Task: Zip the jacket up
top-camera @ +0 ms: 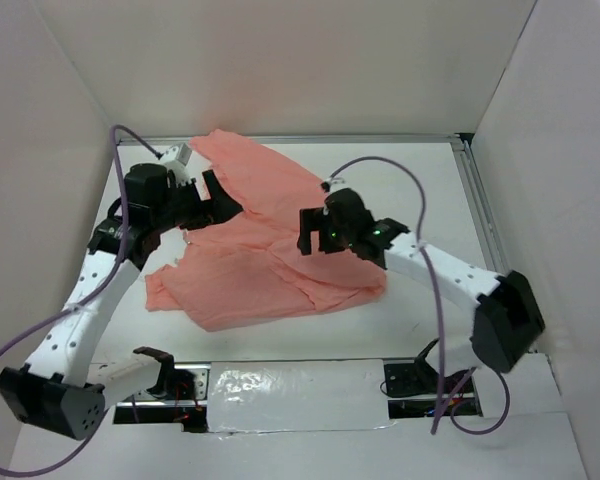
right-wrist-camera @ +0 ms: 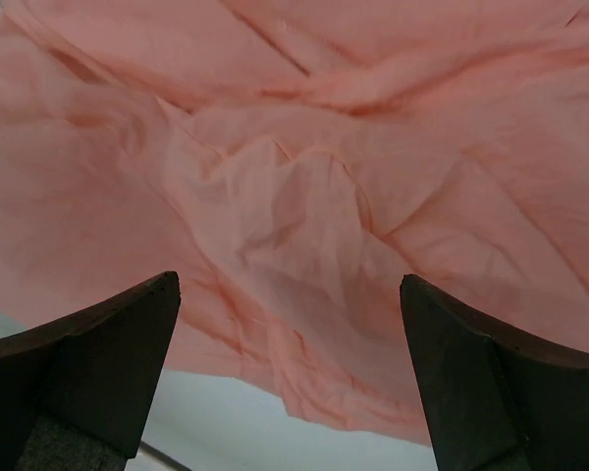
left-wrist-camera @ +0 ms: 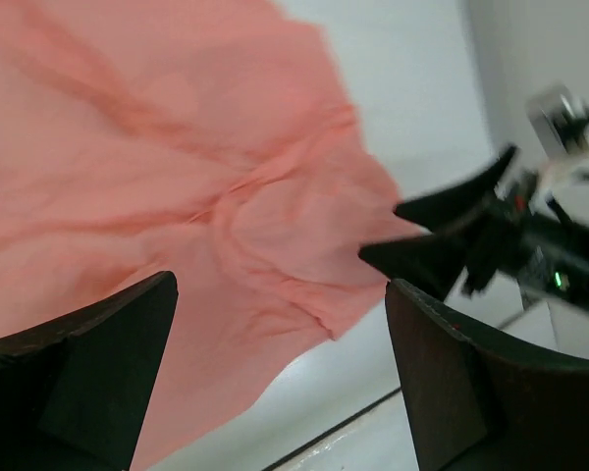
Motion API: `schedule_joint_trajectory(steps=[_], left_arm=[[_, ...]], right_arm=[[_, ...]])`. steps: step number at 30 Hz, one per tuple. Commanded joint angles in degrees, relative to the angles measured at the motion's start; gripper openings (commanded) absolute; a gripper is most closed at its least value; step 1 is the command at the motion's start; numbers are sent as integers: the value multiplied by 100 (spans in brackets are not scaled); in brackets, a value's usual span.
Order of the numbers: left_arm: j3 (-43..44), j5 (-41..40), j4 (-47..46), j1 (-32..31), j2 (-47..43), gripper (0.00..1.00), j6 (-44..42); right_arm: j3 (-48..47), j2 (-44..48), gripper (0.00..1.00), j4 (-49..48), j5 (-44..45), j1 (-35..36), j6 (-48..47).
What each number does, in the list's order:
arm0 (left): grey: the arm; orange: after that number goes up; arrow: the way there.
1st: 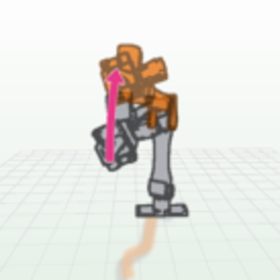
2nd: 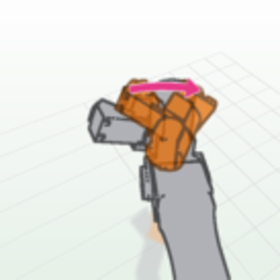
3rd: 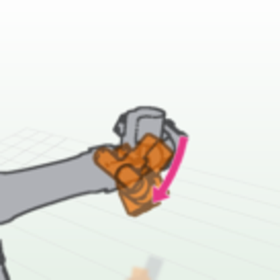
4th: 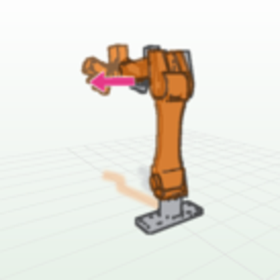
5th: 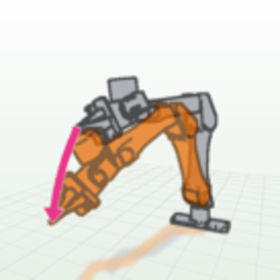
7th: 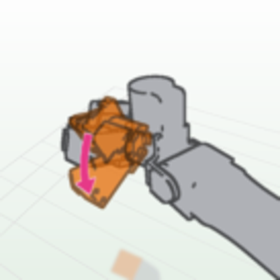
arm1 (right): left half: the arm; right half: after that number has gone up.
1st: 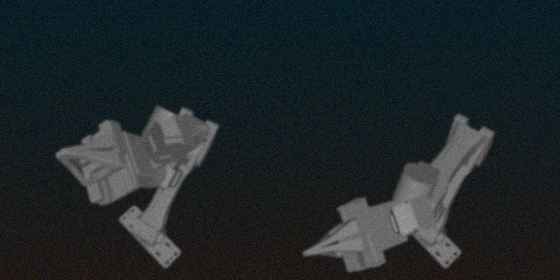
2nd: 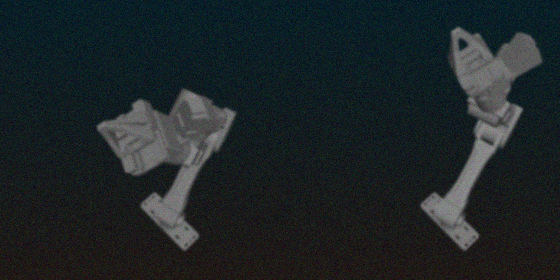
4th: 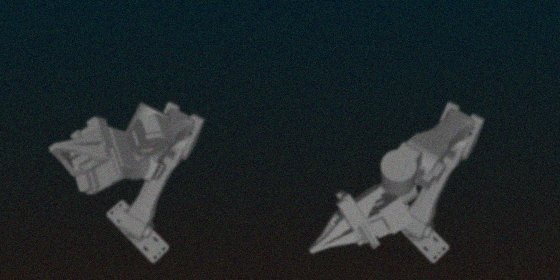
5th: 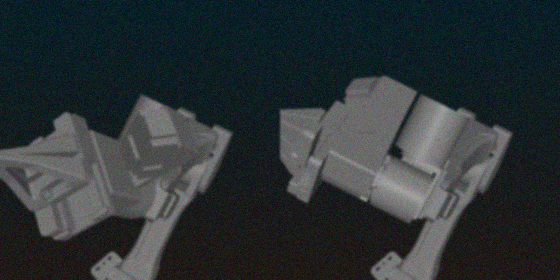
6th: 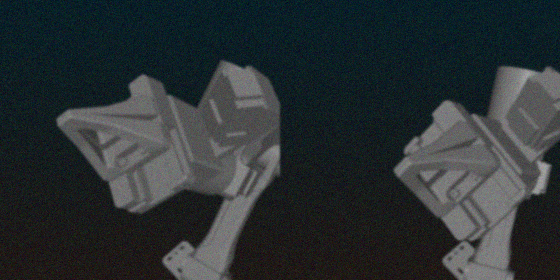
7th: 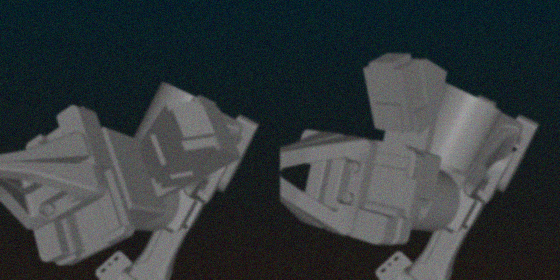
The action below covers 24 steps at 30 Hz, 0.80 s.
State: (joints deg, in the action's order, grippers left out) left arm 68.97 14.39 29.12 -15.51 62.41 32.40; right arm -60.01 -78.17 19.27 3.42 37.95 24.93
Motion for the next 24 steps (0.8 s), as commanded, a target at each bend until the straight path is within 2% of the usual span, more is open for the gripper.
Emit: schedule_joint_trajectory(steps=[1,3,5,6,7,10,12,16,17,18,19,20,21,23,24], left_arm=[[-855,-176,438,765,465,99,689],[-1244,308,104,1031,430,99,671],[-1622,766,-327,1225,368,99,706],[-1711,854,-459,1260,333,99,671],[-1755,872,-504,1296,324,99,680],[-1720,811,-460,1313,429,99,645],[-1825,846,-530,1313,500,99,636],[-1992,899,-689,1322,632,99,627],[-2001,899,-698,1340,675,99,653],[-1993,907,-724,1366,711,99,627],[-1949,881,-715,1384,746,99,627],[-1905,785,-689,1384,833,99,697],[-1757,767,-671,1375,886,99,697],[-1554,714,-636,1357,1096,99,680],[-1318,697,-619,1349,1193,99,645]], right_arm=[[-194,-662,100,217,394,351,-269],[-572,-1293,99,436,809,449,-339],[-966,-1682,71,673,888,467,-235],[-1021,-1684,54,666,949,467,-138],[-891,-1614,1,579,1037,467,72],[-313,-746,0,157,1573,354,694],[-4,159,0,261,2126,-50,1344],[1119,1741,0,1305,2891,-1271,3609],[1279,2353,0,1891,3066,-1517,3972],[1403,2620,6,2053,3181,-2006,4115],[1552,3032,21,2246,3174,-2246,4247],[1588,3149,28,2570,3130,-2457,4318],[1632,3272,46,2652,2982,-2790,4293],[1668,3431,62,2749,2840,-3012,4179],[1677,3431,81,2671,2735,-3126,3891]])
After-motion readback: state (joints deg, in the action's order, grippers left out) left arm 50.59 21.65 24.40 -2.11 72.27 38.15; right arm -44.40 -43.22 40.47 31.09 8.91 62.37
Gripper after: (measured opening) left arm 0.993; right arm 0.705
